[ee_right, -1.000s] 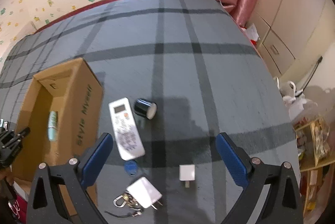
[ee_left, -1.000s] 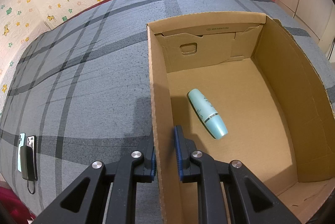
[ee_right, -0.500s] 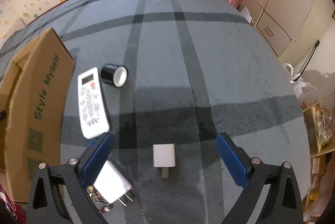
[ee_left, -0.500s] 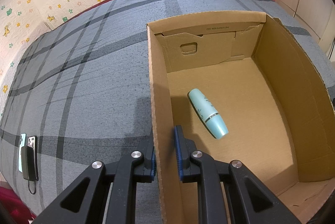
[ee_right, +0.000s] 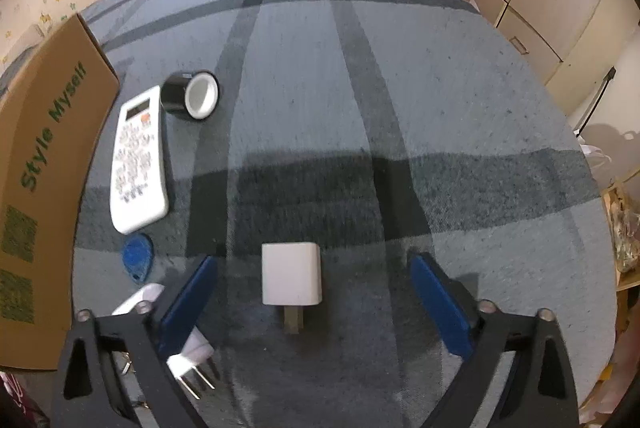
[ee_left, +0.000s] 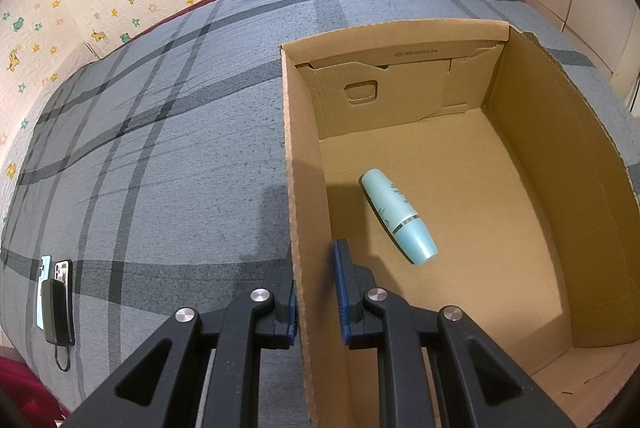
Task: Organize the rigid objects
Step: 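Move the right gripper back to the small white adapter and close on it, then lift the white adapter with the right gripper and carry it over the box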
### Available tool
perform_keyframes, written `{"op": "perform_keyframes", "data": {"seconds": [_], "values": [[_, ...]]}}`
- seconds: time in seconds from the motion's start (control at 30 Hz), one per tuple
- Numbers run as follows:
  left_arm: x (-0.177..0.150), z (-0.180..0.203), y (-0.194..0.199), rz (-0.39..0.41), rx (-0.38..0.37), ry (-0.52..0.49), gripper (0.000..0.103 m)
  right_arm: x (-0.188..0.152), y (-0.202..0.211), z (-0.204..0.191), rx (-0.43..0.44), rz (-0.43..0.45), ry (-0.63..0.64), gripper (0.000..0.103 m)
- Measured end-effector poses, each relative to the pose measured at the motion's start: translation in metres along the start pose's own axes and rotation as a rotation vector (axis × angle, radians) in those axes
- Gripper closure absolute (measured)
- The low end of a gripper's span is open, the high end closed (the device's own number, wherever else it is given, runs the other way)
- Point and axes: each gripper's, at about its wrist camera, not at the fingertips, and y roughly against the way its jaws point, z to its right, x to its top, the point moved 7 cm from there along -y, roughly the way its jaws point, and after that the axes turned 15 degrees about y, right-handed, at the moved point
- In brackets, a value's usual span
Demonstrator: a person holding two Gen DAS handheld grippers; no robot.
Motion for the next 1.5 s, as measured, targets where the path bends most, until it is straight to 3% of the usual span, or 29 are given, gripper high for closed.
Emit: {"op": "perform_keyframes", "data": {"seconds": [0.13,0.17,0.23,0.27,0.67,1.5], "values": [[0.0,0.0,0.0,0.0,0.005,-0.003,0.087,-0.002,0.001,-0.002,0.014,0.003,0.007,0.022],[0.0,0.0,0.0,0.001,0.006,-0.003,0.087,-0.002,0.002,-0.003,0.023,0.005,0.011,0.029],[0.0,0.0,0.001,0.001,0.007,-0.004,0.087,-0.002,0.003,-0.005,0.043,0.007,0.014,0.052],[0.0,0.0,0.0,0.001,0.007,-0.004,0.087,-0.003,0.003,-0.006,0.052,0.005,0.012,0.076],[0.0,0.001,0.0,0.001,0.008,-0.004,0.087,-0.003,0.02,-0.001,0.054,0.018,-0.003,0.076],[0.0,0.001,0.0,-0.003,0.006,-0.004,0.087,0.064,0.095,-0.037,0.053,0.152,0.091,0.076]]}}
